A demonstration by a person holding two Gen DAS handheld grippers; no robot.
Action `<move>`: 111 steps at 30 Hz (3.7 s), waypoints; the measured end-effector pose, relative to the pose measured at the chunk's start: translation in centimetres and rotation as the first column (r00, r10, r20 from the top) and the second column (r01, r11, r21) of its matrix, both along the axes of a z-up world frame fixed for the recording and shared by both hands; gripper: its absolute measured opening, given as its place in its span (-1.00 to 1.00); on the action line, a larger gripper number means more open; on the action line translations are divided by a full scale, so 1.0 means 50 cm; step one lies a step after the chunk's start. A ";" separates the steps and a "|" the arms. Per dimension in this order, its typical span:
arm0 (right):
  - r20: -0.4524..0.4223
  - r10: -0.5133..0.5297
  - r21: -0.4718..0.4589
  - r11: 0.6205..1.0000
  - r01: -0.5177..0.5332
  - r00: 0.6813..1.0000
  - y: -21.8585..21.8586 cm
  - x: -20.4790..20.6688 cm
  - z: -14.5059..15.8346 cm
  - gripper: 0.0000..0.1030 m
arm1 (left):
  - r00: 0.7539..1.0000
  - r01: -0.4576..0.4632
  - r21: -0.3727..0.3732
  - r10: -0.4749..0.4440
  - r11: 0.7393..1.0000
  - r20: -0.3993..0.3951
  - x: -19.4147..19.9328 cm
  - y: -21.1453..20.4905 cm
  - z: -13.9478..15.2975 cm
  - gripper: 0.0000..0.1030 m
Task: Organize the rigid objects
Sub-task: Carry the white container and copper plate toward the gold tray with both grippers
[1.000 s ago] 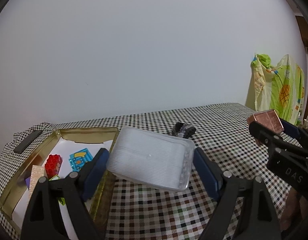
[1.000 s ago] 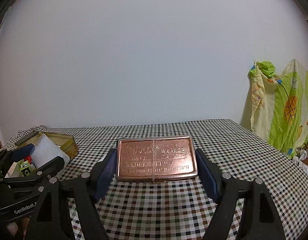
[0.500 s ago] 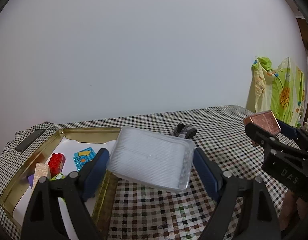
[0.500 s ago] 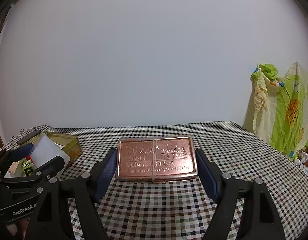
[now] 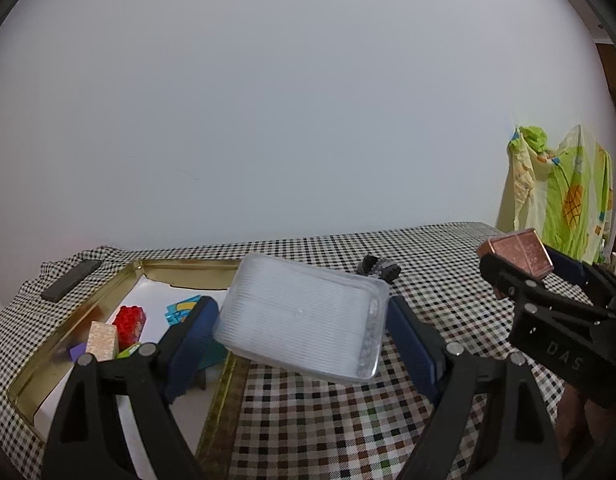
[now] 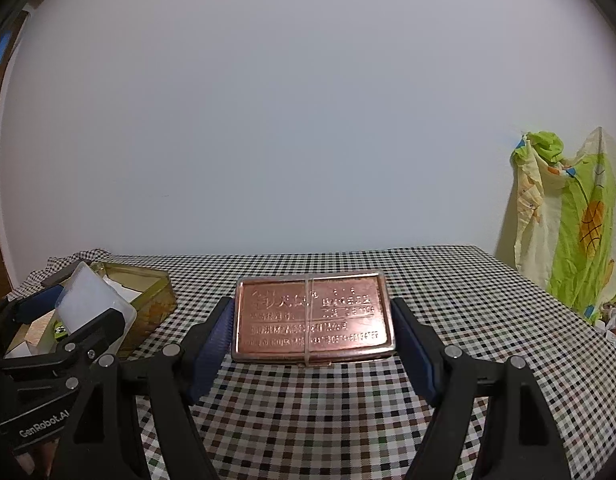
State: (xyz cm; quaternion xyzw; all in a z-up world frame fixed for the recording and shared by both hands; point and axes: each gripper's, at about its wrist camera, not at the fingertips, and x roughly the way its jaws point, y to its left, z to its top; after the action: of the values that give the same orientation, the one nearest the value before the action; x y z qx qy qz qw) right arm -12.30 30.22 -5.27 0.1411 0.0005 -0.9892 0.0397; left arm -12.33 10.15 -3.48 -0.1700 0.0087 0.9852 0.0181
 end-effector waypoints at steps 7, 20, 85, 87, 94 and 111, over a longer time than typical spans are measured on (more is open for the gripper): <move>-0.001 0.018 -0.002 1.000 -0.018 1.000 -0.017 -0.004 -0.003 0.52 | 1.000 -0.005 0.013 0.005 1.000 -0.004 0.008 -0.021 0.001 0.67; -0.001 0.048 -0.003 0.999 -0.048 0.999 -0.037 -0.005 -0.004 0.52 | 0.999 -0.035 0.017 0.035 0.999 -0.025 0.025 -0.048 0.005 0.67; 0.029 0.243 0.028 0.970 -0.244 0.970 -0.206 0.017 -0.003 0.52 | 0.978 -0.192 0.071 0.197 0.979 -0.065 0.070 -0.239 0.005 0.67; 0.034 0.253 0.033 0.967 -0.254 0.967 -0.213 0.017 -0.003 0.52 | 0.977 -0.200 0.073 0.205 0.977 -0.063 0.071 -0.251 0.004 0.67; 0.079 0.311 0.025 0.949 -0.314 0.947 -0.252 -0.007 -0.013 0.52 | 0.968 -0.243 0.054 0.246 0.969 -0.051 0.066 -0.292 0.006 0.67; 0.201 0.457 0.046 0.879 -0.475 0.866 -0.382 -0.032 -0.016 0.52 | 0.940 -0.324 0.003 0.321 0.946 0.119 0.006 -0.402 -0.009 0.68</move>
State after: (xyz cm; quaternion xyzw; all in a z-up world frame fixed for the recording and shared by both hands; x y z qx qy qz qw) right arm -13.92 11.12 -6.05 0.2294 0.0771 -0.9318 0.2706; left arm -12.05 -9.96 -3.92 -0.2262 -0.0315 0.9633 -0.1411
